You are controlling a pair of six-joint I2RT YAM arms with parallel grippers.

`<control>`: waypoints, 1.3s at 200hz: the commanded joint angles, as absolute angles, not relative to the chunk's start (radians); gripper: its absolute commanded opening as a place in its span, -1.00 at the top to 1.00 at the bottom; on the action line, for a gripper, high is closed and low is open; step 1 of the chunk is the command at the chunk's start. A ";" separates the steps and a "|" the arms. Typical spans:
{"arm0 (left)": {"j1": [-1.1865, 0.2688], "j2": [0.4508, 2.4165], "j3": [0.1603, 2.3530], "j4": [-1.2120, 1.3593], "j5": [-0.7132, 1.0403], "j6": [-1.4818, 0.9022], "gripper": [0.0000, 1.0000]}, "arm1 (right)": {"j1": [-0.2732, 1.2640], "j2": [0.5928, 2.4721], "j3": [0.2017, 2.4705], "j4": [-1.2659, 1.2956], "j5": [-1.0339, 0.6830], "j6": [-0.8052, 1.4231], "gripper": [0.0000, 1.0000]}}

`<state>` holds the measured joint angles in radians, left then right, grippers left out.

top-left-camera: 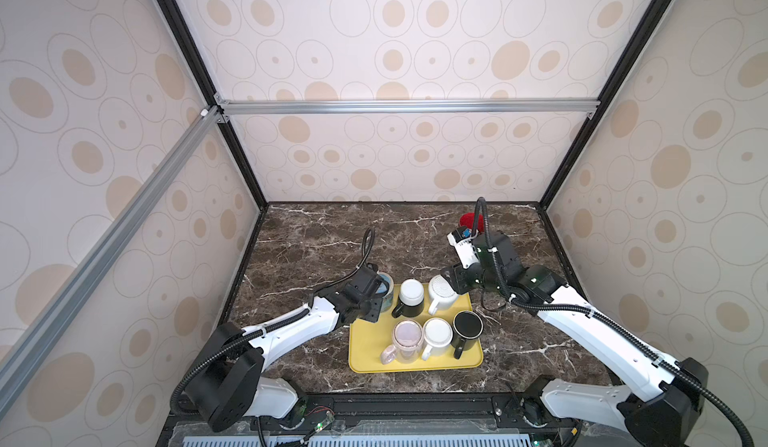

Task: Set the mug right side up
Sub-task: 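Close the left gripper on the upside-down blue butterfly mug's base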

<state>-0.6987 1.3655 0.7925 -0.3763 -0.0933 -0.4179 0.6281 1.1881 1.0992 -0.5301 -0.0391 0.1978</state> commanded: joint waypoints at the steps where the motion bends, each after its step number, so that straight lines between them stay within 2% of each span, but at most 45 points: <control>1: -0.705 1.382 0.847 -0.365 -0.130 -0.390 -0.08 | 0.631 1.196 1.099 -0.520 -0.052 0.205 0.20; 109: -0.705 1.435 0.868 -0.362 -0.150 -0.384 0.11 | 0.632 1.208 1.086 -0.502 -0.060 0.222 0.23; 219: -0.705 1.442 0.881 -0.362 -0.168 -0.380 0.49 | 0.630 1.231 1.085 -0.482 -0.069 0.238 0.24; 228: -0.704 1.439 0.881 -0.363 -0.172 -0.379 0.55 | 0.631 1.230 1.084 -0.481 -0.073 0.241 0.25; 260: -0.706 1.428 0.876 -0.373 -0.182 -0.376 0.97 | 0.635 1.224 1.080 -0.480 -0.075 0.247 0.25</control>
<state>-0.7128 1.4326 0.8345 -0.4000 -0.1047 -0.3786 0.6281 1.2259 1.0935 -0.4854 -0.0631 0.2317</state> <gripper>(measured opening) 0.202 0.376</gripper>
